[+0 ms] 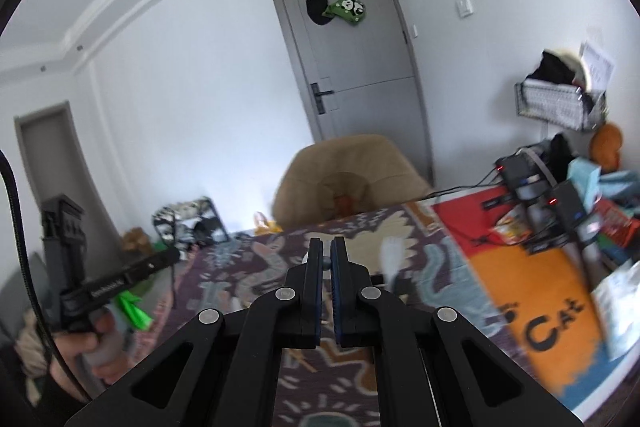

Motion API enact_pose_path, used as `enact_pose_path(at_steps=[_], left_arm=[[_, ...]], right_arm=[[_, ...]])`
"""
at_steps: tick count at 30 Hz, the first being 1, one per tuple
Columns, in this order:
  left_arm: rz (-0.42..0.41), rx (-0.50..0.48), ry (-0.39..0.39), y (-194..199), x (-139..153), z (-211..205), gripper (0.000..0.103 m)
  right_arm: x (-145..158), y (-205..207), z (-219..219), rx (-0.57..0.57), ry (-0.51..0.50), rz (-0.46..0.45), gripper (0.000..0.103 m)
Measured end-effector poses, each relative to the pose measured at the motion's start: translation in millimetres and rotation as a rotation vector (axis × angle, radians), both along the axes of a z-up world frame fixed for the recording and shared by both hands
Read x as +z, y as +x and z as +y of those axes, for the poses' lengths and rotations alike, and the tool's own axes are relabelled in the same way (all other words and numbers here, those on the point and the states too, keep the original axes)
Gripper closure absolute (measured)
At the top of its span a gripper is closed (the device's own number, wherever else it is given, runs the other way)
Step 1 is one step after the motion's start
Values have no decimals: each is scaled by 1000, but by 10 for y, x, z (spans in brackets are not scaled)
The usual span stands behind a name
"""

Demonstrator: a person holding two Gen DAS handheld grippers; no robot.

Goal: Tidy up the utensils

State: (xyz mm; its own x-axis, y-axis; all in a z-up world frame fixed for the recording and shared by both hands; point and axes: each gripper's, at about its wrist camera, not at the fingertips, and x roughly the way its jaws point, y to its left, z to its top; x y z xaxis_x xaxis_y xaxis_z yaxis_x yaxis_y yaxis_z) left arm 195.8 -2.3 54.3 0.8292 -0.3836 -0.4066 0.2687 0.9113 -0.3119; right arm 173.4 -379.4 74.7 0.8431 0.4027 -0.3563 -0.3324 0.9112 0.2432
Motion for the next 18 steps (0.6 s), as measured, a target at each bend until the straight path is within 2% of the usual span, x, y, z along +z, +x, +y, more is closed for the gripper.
enact_pose_path(at_steps=[7,18], left_arm=[[-13,-25,-5,24,34,-172,93],[-2,-64,1,191,-42,-427,93]], right_arm=[[-18,153,-75,-43,-121,50,97],[-187,655,114,27,-297,201,98]])
